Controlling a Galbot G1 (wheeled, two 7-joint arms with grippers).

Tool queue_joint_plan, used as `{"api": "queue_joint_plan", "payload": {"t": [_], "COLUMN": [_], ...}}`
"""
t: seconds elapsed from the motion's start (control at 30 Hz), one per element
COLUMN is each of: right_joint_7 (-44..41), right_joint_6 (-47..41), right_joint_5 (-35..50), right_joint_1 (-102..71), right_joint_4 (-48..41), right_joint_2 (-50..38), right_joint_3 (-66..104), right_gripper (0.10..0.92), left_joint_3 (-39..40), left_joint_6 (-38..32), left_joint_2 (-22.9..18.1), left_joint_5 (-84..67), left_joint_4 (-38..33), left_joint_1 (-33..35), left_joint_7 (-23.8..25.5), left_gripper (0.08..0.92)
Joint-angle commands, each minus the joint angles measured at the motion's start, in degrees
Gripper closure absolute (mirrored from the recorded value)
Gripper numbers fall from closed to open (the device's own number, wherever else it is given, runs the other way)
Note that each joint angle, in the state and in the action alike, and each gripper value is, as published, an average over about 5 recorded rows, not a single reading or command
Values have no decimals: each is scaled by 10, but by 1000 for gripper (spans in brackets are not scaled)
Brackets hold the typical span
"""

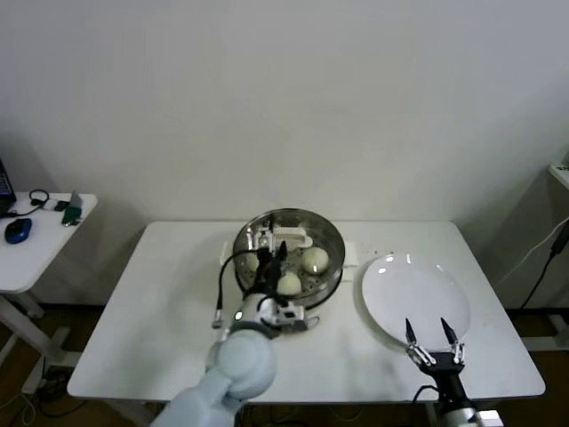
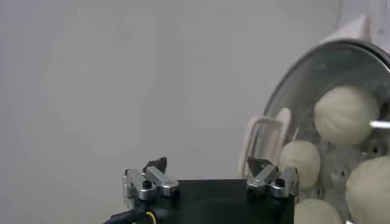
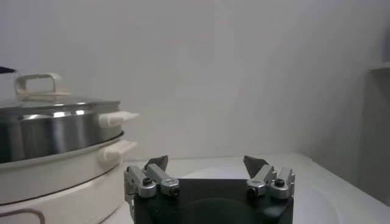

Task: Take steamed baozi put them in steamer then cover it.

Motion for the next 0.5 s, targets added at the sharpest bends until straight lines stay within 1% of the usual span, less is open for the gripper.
{"api": "queue_joint_plan", "payload": {"t": [0.03,0.17,0.27,0.37,0.5], "right_joint_7": [39,46,43,43,45], "right_joint_6": [-7,-7,-5,-3,-2], "right_joint_5": [-6,-5,-9,-12,-11], "right_joint_1": [-1,-1,-1,-1,0], "right_joint_4": [21,26,26,19,11], "right_joint_2": [-3,-4,-6,-7,-10], "right_joint_3": [2,3,1,-1,-2], "right_gripper": [203,203,203,203,203], "left_joint_3": [-250,-395,-478,-517,-517], "left_joint_6": [-202,-236,-289,-347,-381], "left_joint_2": [33,22,20,17,12], "left_joint_5": [-385,-544,-647,-717,-805], "left_joint_4": [-118,-134,-109,-71,-37], "left_joint_1": [173,230,262,299,347], "left_joint_7": [-173,-174,-164,-145,-115], "left_gripper": [177,177,177,177,177]}}
